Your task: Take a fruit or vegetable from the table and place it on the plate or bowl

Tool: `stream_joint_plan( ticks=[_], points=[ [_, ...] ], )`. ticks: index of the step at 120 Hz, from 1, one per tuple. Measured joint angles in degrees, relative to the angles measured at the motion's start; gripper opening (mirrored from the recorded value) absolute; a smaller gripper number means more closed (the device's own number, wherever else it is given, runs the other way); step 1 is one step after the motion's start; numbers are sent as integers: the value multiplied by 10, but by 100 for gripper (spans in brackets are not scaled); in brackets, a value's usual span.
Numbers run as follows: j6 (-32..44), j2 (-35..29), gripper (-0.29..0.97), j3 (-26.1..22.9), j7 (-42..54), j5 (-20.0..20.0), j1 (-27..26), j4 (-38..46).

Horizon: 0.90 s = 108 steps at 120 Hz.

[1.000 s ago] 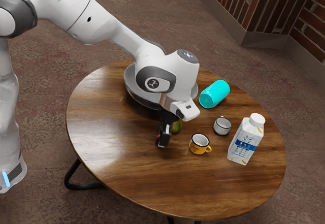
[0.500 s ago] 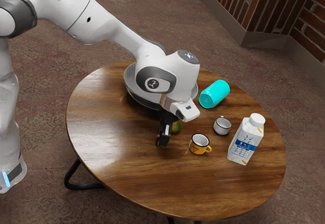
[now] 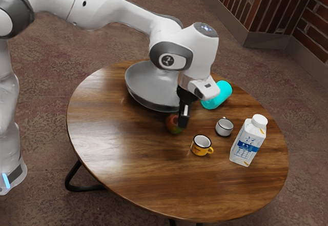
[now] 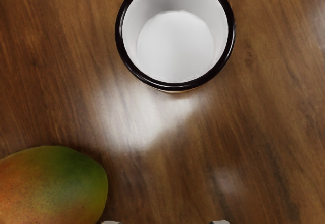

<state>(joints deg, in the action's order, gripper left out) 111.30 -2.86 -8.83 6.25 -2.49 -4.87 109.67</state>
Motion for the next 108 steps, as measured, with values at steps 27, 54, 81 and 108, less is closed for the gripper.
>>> stream_joint_plan(
  ticks=[27,54,81,108],
  points=[
    [-35,-8,18,79,-3,-20,-1,-24],
    [-46,6,18,129,-5,-29,21,-20],
    [-19,20,18,165,-6,-31,8,-11],
    [-9,22,18,215,-7,-31,-17,-8]
  ],
)
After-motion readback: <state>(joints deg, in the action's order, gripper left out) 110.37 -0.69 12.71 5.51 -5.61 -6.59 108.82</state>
